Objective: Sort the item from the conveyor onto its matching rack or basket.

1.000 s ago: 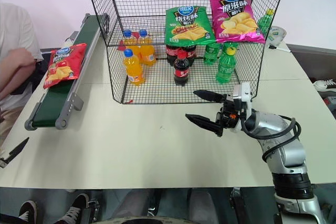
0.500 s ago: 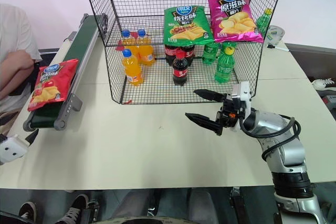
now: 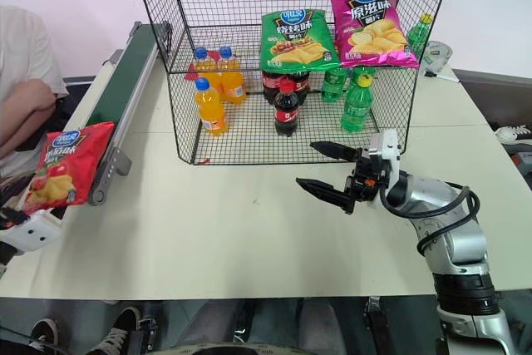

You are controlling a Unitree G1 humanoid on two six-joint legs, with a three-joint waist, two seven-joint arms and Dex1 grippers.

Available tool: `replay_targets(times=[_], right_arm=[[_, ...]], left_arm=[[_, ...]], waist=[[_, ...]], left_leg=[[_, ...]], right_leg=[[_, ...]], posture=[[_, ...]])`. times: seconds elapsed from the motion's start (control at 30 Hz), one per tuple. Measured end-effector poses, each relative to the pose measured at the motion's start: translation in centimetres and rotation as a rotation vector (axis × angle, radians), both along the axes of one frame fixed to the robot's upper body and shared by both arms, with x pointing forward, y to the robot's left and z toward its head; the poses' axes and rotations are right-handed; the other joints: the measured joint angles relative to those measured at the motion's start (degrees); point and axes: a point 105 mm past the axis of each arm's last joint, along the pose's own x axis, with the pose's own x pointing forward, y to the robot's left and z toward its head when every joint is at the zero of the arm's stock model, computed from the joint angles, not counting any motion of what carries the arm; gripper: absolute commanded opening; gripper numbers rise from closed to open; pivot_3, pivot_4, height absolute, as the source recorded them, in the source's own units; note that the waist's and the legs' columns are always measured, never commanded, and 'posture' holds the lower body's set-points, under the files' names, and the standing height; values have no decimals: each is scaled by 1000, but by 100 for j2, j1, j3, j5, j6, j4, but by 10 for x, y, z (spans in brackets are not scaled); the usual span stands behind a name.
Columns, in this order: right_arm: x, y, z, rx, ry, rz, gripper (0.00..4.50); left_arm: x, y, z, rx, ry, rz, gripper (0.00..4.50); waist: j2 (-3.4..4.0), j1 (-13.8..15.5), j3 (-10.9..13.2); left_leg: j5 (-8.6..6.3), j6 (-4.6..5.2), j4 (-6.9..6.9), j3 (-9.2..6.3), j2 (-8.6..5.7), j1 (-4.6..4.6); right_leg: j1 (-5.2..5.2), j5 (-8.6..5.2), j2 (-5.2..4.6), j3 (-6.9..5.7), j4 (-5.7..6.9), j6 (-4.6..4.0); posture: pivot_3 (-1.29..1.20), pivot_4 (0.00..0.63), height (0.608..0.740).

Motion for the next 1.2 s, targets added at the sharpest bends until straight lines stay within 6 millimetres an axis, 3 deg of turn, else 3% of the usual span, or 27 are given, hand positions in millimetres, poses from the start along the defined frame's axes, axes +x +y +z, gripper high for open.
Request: replay_targets(times=[0.2, 0.57, 0.7, 0.87, 1.2], right_arm=[[1, -2, 1, -6, -5, -8, 4500], [3, -5, 1, -22, -12, -28, 4500], [3, -8, 3, -21, -19, -34, 4500], [3, -15, 5, -37, -28, -49, 4500], [9, -47, 9, -67, -30, -158, 4500]], left_arm=[[3, -3, -4, -10, 7, -4, 71], [0, -4, -1, -17, -25, -2, 71], [-1, -8, 22, 13, -101, -17, 71], [1, -29, 67, 95, -229, -85, 71], [10, -91, 109, 168, -331, -257, 71]], waist=[[0, -1, 0], [0, -3, 0], [-1, -2, 0], [0, 15, 0], [1, 13, 0]], left_leg=[[0, 0, 0, 0, 0, 0], [1, -1, 0, 0, 0, 0], [1, -1, 1, 0, 1, 0], [1, -1, 2, 0, -1, 0], [1, -2, 2, 3, 1, -1]], right_leg=[[0, 0, 0, 0, 1, 0], [0, 0, 0, 0, 1, 0], [0, 0, 0, 0, 1, 0], [2, 0, -3, 0, 0, 0], [6, 0, -1, 1, 0, -1]], posture=[[0, 150, 740], [0, 150, 740], [0, 150, 740], [0, 150, 740], [0, 150, 740]])
